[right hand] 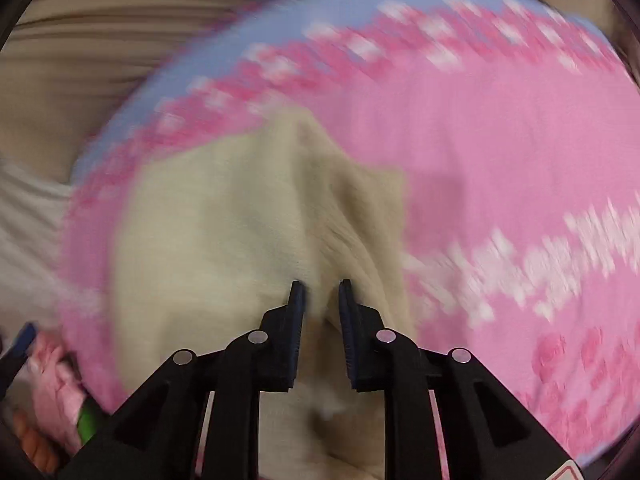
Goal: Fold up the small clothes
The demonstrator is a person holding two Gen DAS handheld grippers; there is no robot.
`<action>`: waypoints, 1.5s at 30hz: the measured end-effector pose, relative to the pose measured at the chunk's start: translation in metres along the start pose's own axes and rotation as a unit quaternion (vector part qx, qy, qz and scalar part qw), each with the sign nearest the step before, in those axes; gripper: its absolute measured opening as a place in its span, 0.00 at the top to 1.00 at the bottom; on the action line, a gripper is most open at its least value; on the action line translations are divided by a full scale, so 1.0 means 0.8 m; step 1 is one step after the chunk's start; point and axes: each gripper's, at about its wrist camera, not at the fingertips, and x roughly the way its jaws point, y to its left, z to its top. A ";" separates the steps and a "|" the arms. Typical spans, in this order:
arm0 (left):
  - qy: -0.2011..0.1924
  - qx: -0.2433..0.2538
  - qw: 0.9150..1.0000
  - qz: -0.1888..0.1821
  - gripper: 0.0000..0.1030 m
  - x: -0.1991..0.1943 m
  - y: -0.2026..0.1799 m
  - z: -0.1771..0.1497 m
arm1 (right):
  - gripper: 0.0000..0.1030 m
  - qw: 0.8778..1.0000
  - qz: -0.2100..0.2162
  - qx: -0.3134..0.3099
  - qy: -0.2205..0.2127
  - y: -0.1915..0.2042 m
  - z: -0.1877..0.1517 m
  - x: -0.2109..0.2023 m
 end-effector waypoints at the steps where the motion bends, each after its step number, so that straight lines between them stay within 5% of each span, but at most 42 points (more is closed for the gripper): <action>1: 0.011 0.007 1.000 0.001 0.26 0.006 -0.005 -0.002 | 0.83 0.999 0.025 0.009 -0.027 -0.001 -0.009 -0.020; 2: 0.015 0.010 1.000 0.002 0.26 0.009 -0.008 -0.002 | 0.81 0.998 0.031 0.010 -0.048 0.002 -0.015 -0.039; 5: 0.027 0.010 1.000 -0.004 0.23 0.023 -0.012 -0.005 | 0.48 0.996 0.037 -0.014 -0.079 0.016 -0.044 -0.087; 9: 0.053 0.013 0.998 -0.004 0.23 0.045 -0.017 -0.008 | 0.48 0.998 0.059 -0.018 -0.026 0.015 -0.089 -0.076; 10: 0.058 0.016 0.998 -0.004 0.23 0.050 -0.020 -0.009 | 0.48 0.998 0.066 -0.010 -0.014 0.013 -0.101 -0.065; 12: 0.072 0.024 0.997 -0.002 0.22 0.064 -0.024 -0.010 | 0.90 0.999 0.037 -0.018 0.006 0.017 -0.114 -0.033; 14: 0.088 0.035 0.995 0.012 0.22 0.076 -0.031 -0.011 | 0.91 0.999 0.035 -0.005 0.014 0.015 -0.118 -0.025; 18: 0.084 0.062 0.994 0.020 0.22 0.078 -0.041 -0.012 | 0.90 0.997 0.052 -0.016 -0.051 0.012 -0.108 -0.087; 22: 0.088 0.019 0.995 0.030 0.22 0.084 -0.020 -0.009 | 0.81 0.999 -0.029 -0.035 0.010 -0.017 -0.114 -0.038; 25: 0.079 -0.010 0.996 0.038 0.21 0.071 0.003 -0.004 | 0.81 0.998 0.017 -0.037 -0.044 0.011 -0.122 -0.087; 28: 0.060 -0.015 0.996 0.058 0.19 0.060 0.021 -0.003 | 0.84 0.991 0.087 -0.090 -0.053 0.074 -0.126 -0.105; 32: 0.057 -0.018 0.996 0.065 0.19 0.054 0.029 0.000 | 0.85 0.980 0.091 -0.175 -0.023 0.151 -0.120 -0.054; 36: 0.048 -0.001 0.996 0.072 0.19 0.049 0.027 0.000 | 0.91 0.981 0.050 -0.171 0.073 0.145 -0.115 0.058; 41: 0.043 0.000 0.995 0.087 0.19 0.045 0.035 -0.002 | 0.84 0.983 0.088 -0.154 0.043 0.156 -0.106 0.010; 45: 0.051 -0.014 0.994 0.091 0.19 0.047 0.046 -0.002 | 0.90 0.980 0.053 -0.174 0.080 0.163 -0.105 0.058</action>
